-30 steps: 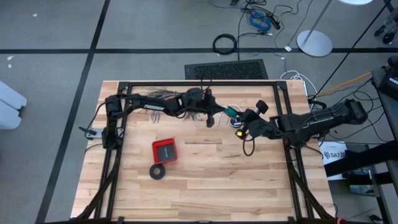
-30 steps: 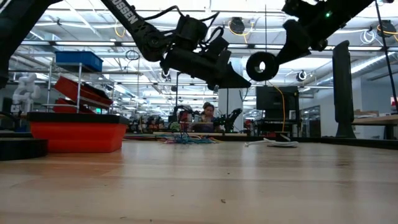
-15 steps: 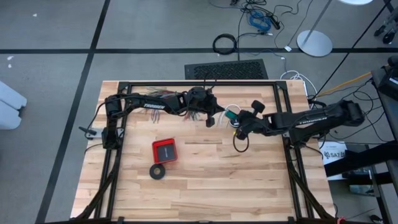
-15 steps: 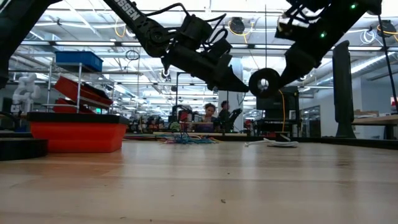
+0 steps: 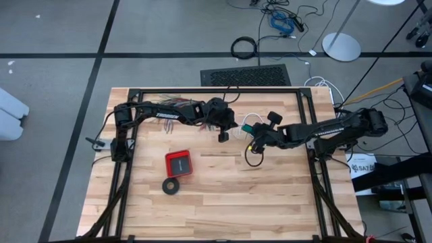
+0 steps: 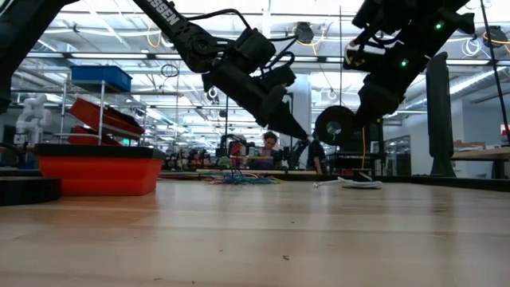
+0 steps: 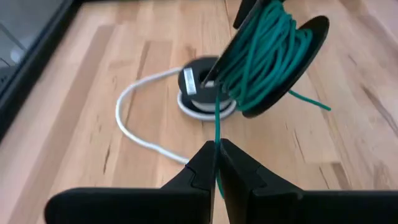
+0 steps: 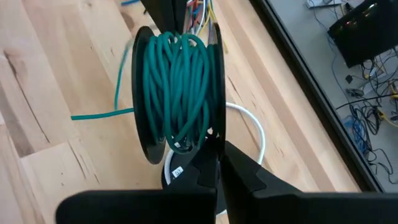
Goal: Coil cords
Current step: Coil the green wire onto the spool
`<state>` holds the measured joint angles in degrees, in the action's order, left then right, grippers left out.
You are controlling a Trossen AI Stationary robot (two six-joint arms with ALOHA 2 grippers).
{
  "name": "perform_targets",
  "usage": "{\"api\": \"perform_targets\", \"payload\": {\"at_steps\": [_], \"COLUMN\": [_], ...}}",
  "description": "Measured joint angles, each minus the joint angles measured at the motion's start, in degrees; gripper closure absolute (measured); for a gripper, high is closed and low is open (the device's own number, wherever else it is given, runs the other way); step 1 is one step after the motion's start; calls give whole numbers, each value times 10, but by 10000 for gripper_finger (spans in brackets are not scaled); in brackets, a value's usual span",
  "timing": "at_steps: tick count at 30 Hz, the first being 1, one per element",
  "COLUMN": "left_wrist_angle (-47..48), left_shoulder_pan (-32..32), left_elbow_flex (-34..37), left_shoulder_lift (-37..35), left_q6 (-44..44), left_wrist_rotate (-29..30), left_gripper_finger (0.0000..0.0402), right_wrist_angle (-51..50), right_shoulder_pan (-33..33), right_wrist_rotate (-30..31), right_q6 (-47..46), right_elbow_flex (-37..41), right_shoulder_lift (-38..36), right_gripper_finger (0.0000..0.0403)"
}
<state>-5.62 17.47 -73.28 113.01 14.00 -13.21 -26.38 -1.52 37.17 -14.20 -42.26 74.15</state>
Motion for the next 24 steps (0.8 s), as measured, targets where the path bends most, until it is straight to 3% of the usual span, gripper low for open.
{"api": "perform_targets", "payload": {"at_steps": [15,24], "left_wrist_angle": [22,9], "left_shoulder_pan": [-2,-4], "left_elbow_flex": [29,29], "left_shoulder_lift": [5,52], "left_q6": [3,0], "left_wrist_rotate": [0,-9], "left_gripper_finger": [377,377], "right_wrist_angle": [21,28], "right_shoulder_pan": [0,0], "right_wrist_rotate": [-14,-15], "right_q6": [-8,-14], "right_elbow_flex": [0,-5], "right_shoulder_lift": [51,51], "right_gripper_finger": [403,403]}}
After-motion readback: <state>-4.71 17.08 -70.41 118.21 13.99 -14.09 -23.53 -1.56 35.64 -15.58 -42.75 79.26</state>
